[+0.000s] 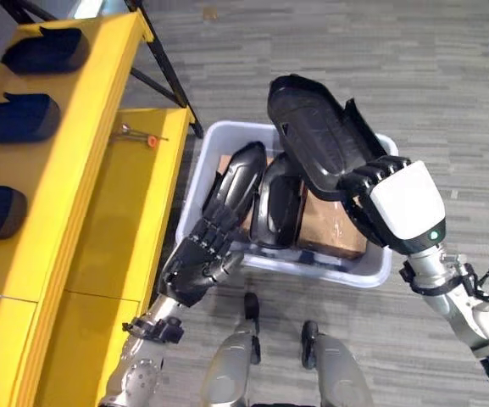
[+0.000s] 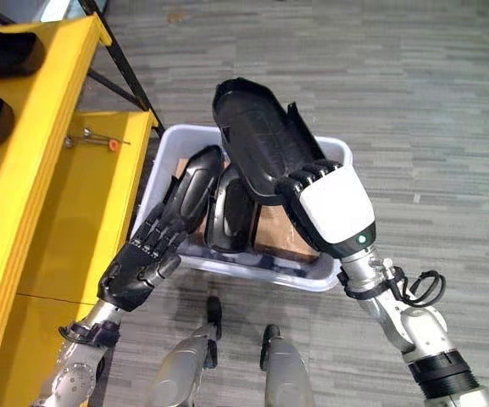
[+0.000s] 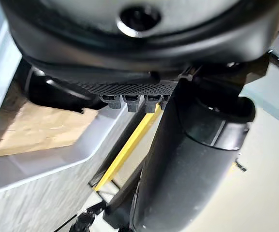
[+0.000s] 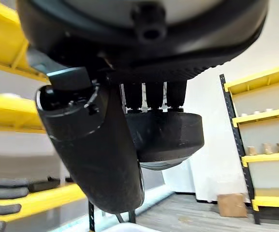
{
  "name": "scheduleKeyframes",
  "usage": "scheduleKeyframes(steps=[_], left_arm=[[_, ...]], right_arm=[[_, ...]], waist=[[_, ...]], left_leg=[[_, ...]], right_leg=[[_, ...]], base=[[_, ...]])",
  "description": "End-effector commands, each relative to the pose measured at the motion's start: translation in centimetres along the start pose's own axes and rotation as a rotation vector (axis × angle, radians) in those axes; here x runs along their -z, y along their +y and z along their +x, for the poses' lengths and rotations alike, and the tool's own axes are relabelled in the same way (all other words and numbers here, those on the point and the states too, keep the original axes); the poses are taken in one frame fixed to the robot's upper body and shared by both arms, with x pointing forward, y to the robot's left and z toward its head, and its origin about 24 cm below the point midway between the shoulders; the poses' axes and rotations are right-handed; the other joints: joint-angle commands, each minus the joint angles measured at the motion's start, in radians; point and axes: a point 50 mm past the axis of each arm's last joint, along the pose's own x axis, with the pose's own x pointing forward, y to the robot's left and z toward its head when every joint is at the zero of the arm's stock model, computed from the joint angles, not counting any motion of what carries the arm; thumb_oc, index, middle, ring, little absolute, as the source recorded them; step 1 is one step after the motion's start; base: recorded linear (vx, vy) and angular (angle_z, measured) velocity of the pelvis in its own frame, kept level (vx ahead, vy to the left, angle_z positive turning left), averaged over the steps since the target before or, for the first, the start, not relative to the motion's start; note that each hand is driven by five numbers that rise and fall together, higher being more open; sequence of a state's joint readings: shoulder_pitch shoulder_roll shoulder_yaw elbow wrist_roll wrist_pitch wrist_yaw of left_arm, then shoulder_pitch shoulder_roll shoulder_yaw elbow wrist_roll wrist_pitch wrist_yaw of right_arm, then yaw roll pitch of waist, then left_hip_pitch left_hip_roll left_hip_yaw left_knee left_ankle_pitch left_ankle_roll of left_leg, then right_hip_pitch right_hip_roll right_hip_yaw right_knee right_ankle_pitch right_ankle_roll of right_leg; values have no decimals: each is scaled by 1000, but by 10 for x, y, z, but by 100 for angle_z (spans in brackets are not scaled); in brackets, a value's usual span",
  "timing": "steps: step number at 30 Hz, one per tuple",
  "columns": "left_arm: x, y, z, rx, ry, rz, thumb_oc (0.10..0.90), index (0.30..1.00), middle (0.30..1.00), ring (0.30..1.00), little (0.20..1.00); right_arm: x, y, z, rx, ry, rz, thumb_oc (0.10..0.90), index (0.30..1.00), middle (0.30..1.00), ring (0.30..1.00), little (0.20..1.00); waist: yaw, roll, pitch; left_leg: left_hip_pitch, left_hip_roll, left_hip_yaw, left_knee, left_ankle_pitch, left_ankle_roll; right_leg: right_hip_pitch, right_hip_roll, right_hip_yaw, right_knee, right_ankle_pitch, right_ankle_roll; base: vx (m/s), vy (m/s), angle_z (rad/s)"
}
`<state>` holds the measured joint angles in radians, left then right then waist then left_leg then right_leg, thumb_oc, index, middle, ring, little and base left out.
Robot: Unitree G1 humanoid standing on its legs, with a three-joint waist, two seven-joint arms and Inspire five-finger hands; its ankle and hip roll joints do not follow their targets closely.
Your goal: Move parts from the plastic box to the shelf.
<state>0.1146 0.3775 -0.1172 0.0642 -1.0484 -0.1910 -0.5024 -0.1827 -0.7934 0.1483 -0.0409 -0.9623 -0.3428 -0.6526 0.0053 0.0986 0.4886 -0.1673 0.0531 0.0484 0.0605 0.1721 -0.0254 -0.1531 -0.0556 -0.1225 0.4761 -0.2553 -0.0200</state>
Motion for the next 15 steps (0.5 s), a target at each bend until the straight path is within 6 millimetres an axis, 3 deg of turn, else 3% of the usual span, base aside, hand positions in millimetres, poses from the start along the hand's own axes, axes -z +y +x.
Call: scheduleKeyframes(steps=[1, 4, 5, 6, 8, 11, 15], left_arm=[[1, -10, -6, -8, -85, -31, 900, 1000, 1000, 1000, 1000], [12, -9, -13, -17, -37, -41, 900, 1000, 1000, 1000, 1000], [19, -8, -18, -12, -9, -50, 900, 1000, 1000, 1000, 1000], [19, -8, -19, -5, -4, -47, 900, 1000, 1000, 1000, 1000], [18, -9, -17, -2, -4, -48, 900, 1000, 1000, 1000, 1000], [18, -15, -10, 37, -3, -57, 900, 1000, 1000, 1000, 1000], [22, -24, -4, 95, 29, -40, 900, 1000, 1000, 1000, 1000]], right_arm=[[-3, -29, 30, 206, -28, 88, 400, 300, 300, 300, 300], [-8, -25, 25, 186, -19, 101, 400, 300, 300, 300, 300], [-9, -25, 18, 180, 2, 112, 400, 300, 300, 300, 300], [-10, -25, 17, 184, -6, 113, 400, 300, 300, 300, 300], [-10, -26, 18, 186, -11, 115, 400, 300, 300, 300, 300], [-11, -28, 12, 204, -13, 104, 400, 300, 300, 300, 300], [-11, -33, 7, 225, -24, 125, 400, 300, 300, 300, 300]], waist=[[4, 4, -178], [-3, 12, -192], [-12, 1, -199], [-18, -23, -204], [-20, -28, -205], [-46, -47, -227], [-80, -41, -272]], left_leg=[[-27, 33, -54, -26, -81, -53], [-24, 59, 26, -37, -48, -63], [-23, 82, 99, 19, -65, -55], [-1, 82, 128, 102, -147, -31], [4, 84, 129, 127, -164, -28], [94, 105, 185, 210, -237, -27], [178, 144, 254, 246, -207, -55]], right_leg=[[86, 69, -33, -74, -62, -63], [117, 76, -71, -78, -71, -66], [131, 57, -113, -109, -53, -68], [128, 13, -132, -138, -33, -57], [128, 3, -138, -151, -24, -55], [120, -55, -176, -206, 9, -30], [105, -66, -213, -266, 52, -29]], base=[[96, -28, 5], [36, -45, 24], [-121, -45, 76], [-160, -13, 89], [-137, 43, 56], [-162, 118, 66], [-139, 169, 79]])
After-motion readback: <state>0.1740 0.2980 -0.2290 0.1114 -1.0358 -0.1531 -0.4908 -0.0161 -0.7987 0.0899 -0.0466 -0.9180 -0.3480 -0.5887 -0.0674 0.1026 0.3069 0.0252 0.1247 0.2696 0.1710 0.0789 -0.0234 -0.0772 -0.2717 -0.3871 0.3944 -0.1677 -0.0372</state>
